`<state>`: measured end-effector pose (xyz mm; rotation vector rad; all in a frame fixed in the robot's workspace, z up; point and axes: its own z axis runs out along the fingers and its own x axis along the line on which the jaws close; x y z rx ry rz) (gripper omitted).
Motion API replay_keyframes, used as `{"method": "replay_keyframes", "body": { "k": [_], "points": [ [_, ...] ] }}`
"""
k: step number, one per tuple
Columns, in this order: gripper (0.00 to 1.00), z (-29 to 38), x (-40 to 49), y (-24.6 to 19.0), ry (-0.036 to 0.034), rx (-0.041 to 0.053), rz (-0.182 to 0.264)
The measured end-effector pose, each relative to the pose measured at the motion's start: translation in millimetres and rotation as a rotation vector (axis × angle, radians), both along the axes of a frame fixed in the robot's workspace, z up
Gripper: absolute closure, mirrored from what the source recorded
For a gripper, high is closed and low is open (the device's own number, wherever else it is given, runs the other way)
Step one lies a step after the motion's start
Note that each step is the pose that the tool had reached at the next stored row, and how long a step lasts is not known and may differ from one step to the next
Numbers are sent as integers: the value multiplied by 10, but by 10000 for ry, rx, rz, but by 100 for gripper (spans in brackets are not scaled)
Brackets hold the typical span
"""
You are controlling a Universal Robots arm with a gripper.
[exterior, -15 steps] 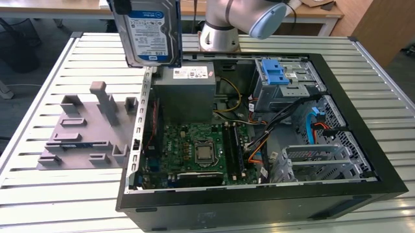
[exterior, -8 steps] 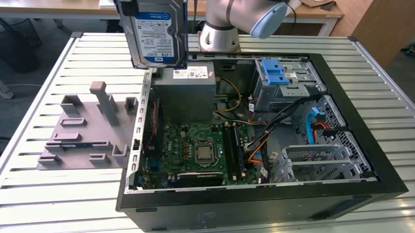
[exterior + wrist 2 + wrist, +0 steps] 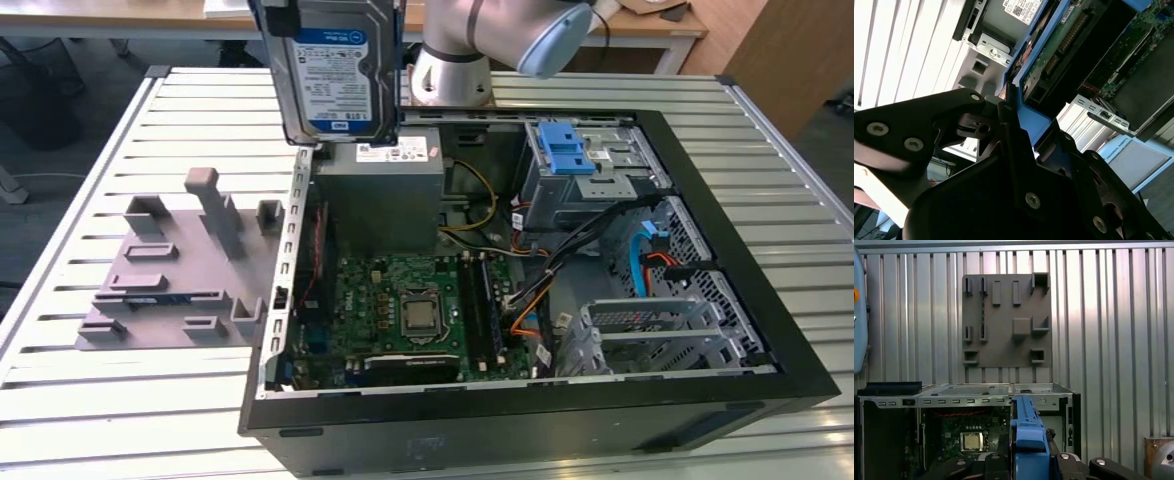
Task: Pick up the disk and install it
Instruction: 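Pick up the disk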
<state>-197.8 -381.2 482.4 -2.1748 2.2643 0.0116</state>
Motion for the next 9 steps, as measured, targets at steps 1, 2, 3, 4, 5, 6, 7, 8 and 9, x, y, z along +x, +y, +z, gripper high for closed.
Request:
{"method": "replay_keyframes", "body": {
  "k": [1, 2, 3, 4, 5, 6, 7, 8, 9],
  "points": [
    [64, 0, 15, -7, 1, 0, 0],
    [64, 0, 30, -13, 1, 0, -1],
    [64, 0, 46, -21, 1, 0, -2],
    [64, 0, 62, -28, 2, 0, -1],
    [64, 0, 77, -34, 2, 0, -3],
    [64, 0, 92, -41, 3, 0, -4],
    [64, 0, 107, -48, 3, 0, -5],
    [64, 0, 122, -55, 2, 1, -5],
    [64, 0, 137, -62, 3, 0, -7]
  ]
}}
